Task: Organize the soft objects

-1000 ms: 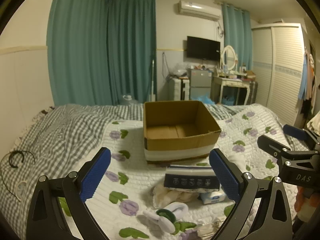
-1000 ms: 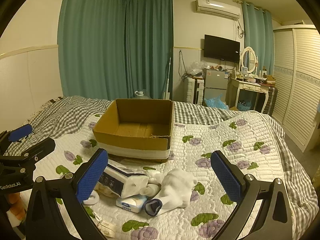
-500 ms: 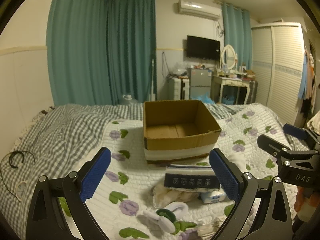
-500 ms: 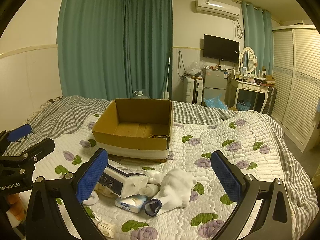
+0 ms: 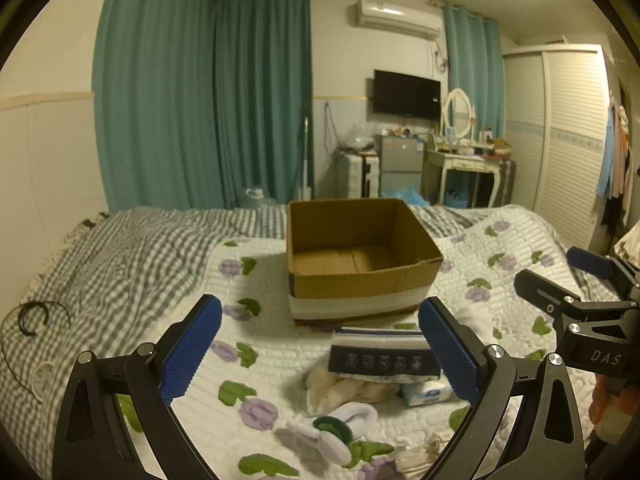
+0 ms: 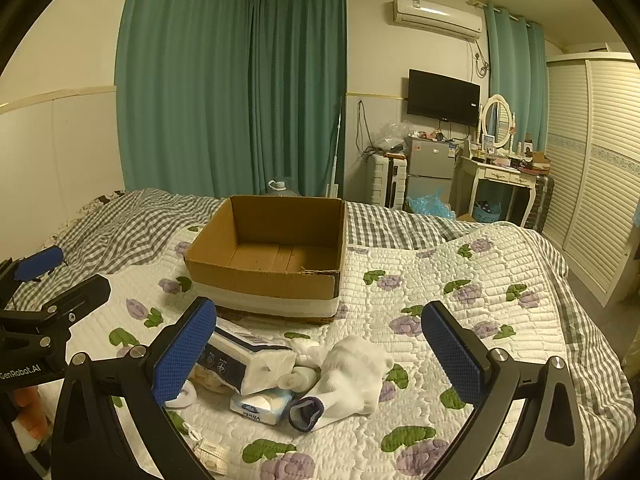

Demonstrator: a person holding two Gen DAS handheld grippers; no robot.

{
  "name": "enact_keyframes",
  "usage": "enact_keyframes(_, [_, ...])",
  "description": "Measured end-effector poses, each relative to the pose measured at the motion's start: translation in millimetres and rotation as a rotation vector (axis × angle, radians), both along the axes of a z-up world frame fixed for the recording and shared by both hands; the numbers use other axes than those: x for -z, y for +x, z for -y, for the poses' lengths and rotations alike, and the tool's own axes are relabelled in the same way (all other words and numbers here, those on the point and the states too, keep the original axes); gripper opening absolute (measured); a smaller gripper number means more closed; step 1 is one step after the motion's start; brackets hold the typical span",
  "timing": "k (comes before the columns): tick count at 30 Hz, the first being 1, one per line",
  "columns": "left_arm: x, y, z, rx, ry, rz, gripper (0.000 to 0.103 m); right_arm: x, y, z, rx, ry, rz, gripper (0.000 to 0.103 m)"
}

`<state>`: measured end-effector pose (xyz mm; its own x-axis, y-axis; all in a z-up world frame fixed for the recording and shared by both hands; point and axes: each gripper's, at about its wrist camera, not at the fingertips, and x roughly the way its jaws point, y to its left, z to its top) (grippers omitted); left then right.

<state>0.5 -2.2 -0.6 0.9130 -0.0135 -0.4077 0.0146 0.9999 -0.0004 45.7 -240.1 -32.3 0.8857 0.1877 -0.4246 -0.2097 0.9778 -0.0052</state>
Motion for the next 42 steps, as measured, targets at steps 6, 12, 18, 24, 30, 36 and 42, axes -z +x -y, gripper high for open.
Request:
enact_keyframes(6, [3,-1,0,0.000,0.003,-0.003,0.101,0,0,0,0.000,-0.002,-0.002,0.103])
enact_keyframes(12, [3,0,0,-0.001,0.003,-0.005,0.101,0,0,0,0.000,-0.003,-0.003,0.103])
enact_keyframes(18, [4,-1,0,0.000,0.003,-0.005,0.101,-1,0,0,0.003,0.001,0.000,0.103])
enact_keyframes(24, [4,-2,1,0.001,0.007,0.000,0.101,-2,-1,-1,0.003,0.000,0.001,0.103])
enact_keyframes(30, [-1,-5,1,0.004,0.014,0.007,0.101,-9,-6,-1,0.004,-0.009,0.014,0.103])
enact_keyframes(36, [-12,-14,5,0.013,0.029,0.023,0.101,-23,-20,0,0.003,-0.014,0.041,0.103])
enact_keyframes(42, [-20,-25,6,0.050,0.045,-0.005,0.101,-31,-32,-5,-0.003,-0.030,0.039,0.103])
